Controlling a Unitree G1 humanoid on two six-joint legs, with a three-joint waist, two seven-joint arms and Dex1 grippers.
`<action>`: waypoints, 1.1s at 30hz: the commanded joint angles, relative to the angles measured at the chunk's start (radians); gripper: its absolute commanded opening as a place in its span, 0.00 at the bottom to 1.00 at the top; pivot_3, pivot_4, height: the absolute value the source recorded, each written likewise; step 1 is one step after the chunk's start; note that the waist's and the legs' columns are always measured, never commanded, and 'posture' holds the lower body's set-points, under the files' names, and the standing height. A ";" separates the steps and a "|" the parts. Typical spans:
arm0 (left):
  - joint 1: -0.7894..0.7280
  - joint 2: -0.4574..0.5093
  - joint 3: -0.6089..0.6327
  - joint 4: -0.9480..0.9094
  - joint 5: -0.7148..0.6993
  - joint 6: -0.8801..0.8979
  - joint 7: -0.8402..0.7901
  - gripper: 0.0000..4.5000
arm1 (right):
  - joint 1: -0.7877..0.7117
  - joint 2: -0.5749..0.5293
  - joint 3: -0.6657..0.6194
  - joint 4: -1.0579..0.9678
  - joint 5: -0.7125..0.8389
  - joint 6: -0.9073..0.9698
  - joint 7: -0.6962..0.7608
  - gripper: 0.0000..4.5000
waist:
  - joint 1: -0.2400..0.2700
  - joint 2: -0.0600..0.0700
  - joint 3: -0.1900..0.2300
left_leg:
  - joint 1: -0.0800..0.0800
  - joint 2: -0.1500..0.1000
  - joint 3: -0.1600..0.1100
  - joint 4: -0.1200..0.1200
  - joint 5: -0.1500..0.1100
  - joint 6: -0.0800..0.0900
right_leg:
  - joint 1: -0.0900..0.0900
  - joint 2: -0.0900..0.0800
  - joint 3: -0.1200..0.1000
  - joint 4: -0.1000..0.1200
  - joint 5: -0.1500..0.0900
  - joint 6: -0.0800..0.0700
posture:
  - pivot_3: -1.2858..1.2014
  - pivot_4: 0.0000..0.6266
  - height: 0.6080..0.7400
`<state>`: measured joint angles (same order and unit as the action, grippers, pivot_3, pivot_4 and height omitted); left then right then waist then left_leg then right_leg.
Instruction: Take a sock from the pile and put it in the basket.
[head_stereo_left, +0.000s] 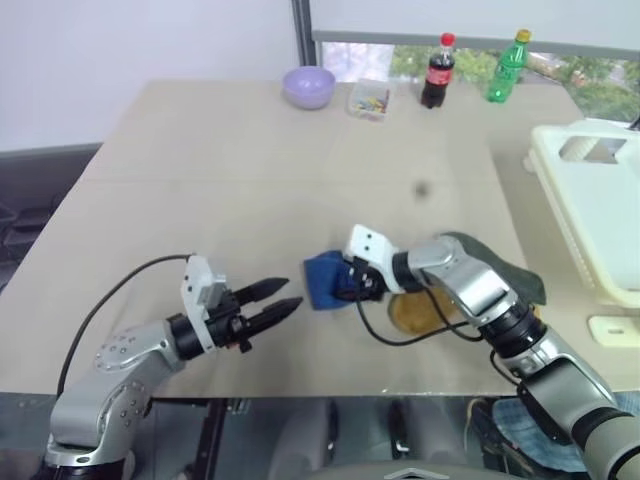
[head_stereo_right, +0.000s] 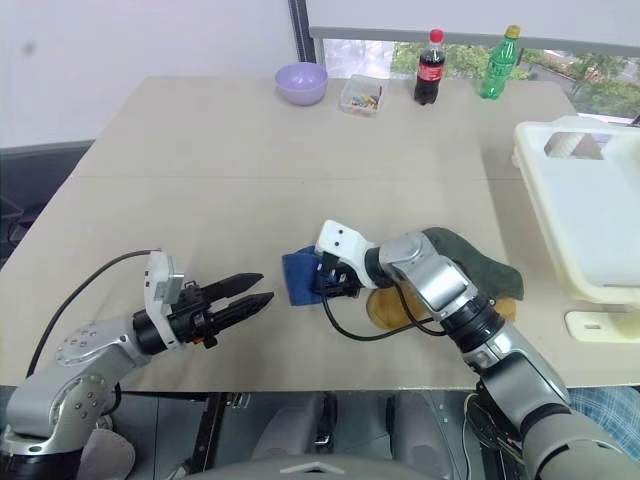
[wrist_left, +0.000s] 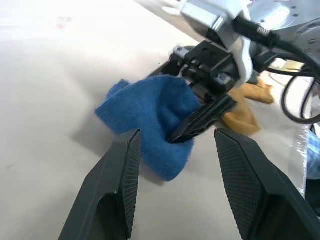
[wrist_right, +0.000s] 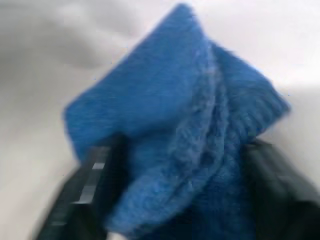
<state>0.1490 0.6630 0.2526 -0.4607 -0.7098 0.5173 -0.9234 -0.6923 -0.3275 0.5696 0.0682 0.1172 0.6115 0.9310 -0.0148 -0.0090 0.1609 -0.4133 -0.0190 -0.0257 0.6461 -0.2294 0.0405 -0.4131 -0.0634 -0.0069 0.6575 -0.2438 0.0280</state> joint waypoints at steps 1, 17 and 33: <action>-0.002 0.031 0.034 -0.026 -0.008 -0.040 -0.043 0.55 | 0.043 -0.004 0.073 0.087 -0.059 0.014 0.013 0.34 | 0.000 -0.001 -0.001 | 0.000 0.000 0.000 0.000 0.000 0.000 | 0.000 0.000 0.000 0.000 0.000 0.000 | 0.52 0.24 1.00; -0.319 -0.094 -0.140 0.042 0.006 -0.074 -0.009 0.55 | 0.045 -0.016 -0.948 -0.393 0.533 0.567 -0.324 0.02 | 0.031 0.003 0.003 | -0.005 -0.001 -0.002 -0.001 0.000 0.000 | -0.001 0.000 -0.002 -0.002 0.002 0.003 | 0.52 0.24 1.00; -0.580 -0.237 -0.225 0.198 0.032 -0.119 -0.021 0.55 | -0.187 -0.252 -1.342 0.280 0.278 0.298 -0.934 0.02 | -0.001 0.003 0.006 | -0.003 0.002 0.010 0.003 0.000 0.002 | 0.000 0.011 0.003 0.001 0.002 0.004 | 0.52 0.24 1.00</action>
<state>-0.4193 0.4252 0.0249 -0.2441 -0.6702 0.4124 -0.9369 -0.8404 -0.5343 -0.7762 0.2751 0.4009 0.9728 -0.0048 -0.0155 -0.0061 0.1671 -0.4154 -0.0165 -0.0148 0.6488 -0.2294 0.0427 -0.4135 -0.0520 -0.0032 0.6587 -0.2417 0.0324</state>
